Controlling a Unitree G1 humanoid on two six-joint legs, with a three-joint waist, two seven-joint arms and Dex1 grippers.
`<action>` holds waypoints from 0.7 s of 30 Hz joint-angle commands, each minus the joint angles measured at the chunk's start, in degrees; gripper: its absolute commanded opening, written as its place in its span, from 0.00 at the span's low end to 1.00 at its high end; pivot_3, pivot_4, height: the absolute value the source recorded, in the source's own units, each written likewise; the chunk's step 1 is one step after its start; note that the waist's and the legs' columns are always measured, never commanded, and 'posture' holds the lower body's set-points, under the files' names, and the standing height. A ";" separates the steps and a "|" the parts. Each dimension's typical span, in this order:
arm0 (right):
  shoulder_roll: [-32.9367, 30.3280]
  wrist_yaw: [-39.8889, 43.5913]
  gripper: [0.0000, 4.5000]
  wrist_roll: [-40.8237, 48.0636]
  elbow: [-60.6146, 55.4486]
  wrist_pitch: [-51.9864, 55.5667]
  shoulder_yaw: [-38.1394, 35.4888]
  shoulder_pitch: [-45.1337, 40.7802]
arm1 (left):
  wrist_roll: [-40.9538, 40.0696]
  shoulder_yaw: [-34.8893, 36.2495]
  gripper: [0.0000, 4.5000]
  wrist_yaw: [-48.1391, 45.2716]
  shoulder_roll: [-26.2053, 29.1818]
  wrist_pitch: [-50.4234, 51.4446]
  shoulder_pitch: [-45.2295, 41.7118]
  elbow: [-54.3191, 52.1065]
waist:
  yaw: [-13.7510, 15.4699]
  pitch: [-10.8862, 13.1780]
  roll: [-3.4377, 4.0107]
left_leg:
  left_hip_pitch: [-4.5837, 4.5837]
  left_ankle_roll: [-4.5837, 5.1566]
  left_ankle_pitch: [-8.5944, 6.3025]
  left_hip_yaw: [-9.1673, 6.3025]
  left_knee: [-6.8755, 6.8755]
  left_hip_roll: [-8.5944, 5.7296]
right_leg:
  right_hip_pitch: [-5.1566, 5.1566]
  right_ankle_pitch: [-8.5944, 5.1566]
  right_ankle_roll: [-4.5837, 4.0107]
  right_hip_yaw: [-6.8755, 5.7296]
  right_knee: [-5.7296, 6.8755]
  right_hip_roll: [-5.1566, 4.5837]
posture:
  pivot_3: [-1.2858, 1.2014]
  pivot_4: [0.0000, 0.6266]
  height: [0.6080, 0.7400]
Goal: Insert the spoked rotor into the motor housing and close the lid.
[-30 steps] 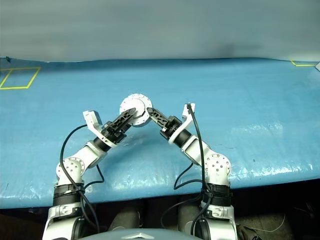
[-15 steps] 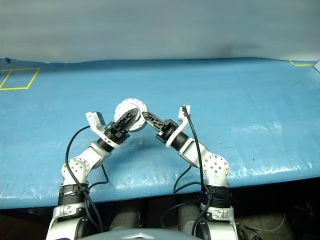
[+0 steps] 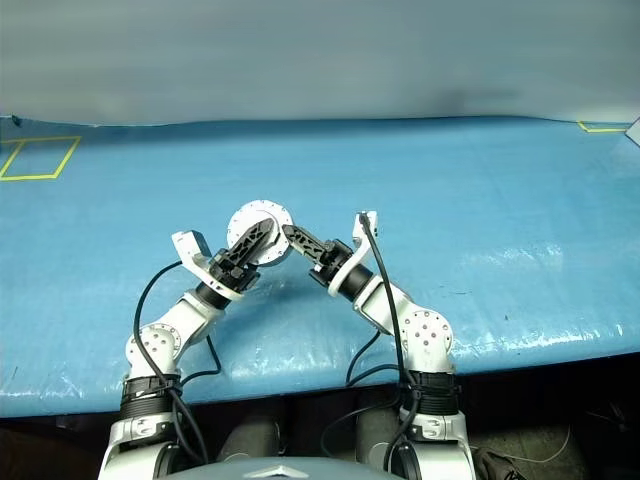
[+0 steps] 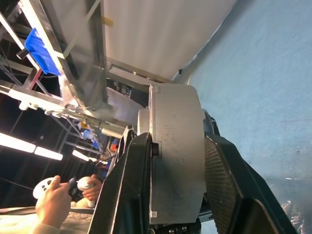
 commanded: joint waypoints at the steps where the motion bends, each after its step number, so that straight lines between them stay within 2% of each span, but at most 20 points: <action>1: 2.37 1.29 0.56 -0.10 -2.59 -2.30 0.87 0.52 | 1.44 0.74 0.62 1.33 0.49 -2.23 0.53 -2.46 | 0.00 0.00 0.00 | 0.00 0.00 0.00 0.02 0.00 0.00 | 0.00 0.01 0.00 0.02 0.00 0.00 | 0.52 0.24 1.00; 4: 2.68 0.35 0.77 -1.45 -2.54 -3.63 0.72 0.31 | 2.00 1.17 0.62 1.80 0.66 -3.03 0.68 -2.67 | -0.06 0.00 0.00 | 0.01 0.01 0.00 0.06 0.00 0.01 | -0.02 0.02 0.01 0.07 0.00 0.01 | 0.52 0.24 1.00; 12: 1.35 -0.24 0.77 -6.79 -1.85 -6.98 1.58 0.08 | 4.60 4.17 0.62 5.82 -0.17 -8.61 0.59 -2.72 | 0.01 0.00 0.00 | 0.00 0.01 -0.01 0.07 0.04 0.01 | -0.01 0.04 0.02 0.08 -0.01 0.02 | 0.52 0.24 1.00; 15: -3.15 1.39 0.77 -15.58 -2.20 -8.57 5.37 0.14 | 5.22 8.32 0.62 10.25 -1.09 -14.26 -1.06 -1.58 | -0.11 0.00 0.00 | 0.02 0.01 -0.01 0.10 0.04 0.04 | -0.03 0.07 0.00 0.11 -0.01 0.06 | 0.52 0.24 1.00; 18: -10.75 4.22 0.77 -29.84 -1.74 -12.74 14.32 0.54 | 7.51 11.32 0.62 14.30 -0.75 -20.07 -2.73 -0.36 | 0.07 0.00 -0.01 | 0.01 0.00 0.00 0.10 0.09 0.04 | -0.02 0.09 0.00 0.11 -0.01 0.07 | 0.52 0.24 1.00; 21: -13.67 6.78 0.77 -35.92 -0.93 -15.41 18.39 1.10 | 9.04 13.11 0.62 17.06 -0.23 -23.20 -3.68 0.24 | 0.21 -0.02 -0.07 | -0.02 0.01 -0.01 0.12 0.10 0.01 | -0.02 0.11 0.04 0.13 -0.06 0.04 | 0.52 0.24 1.00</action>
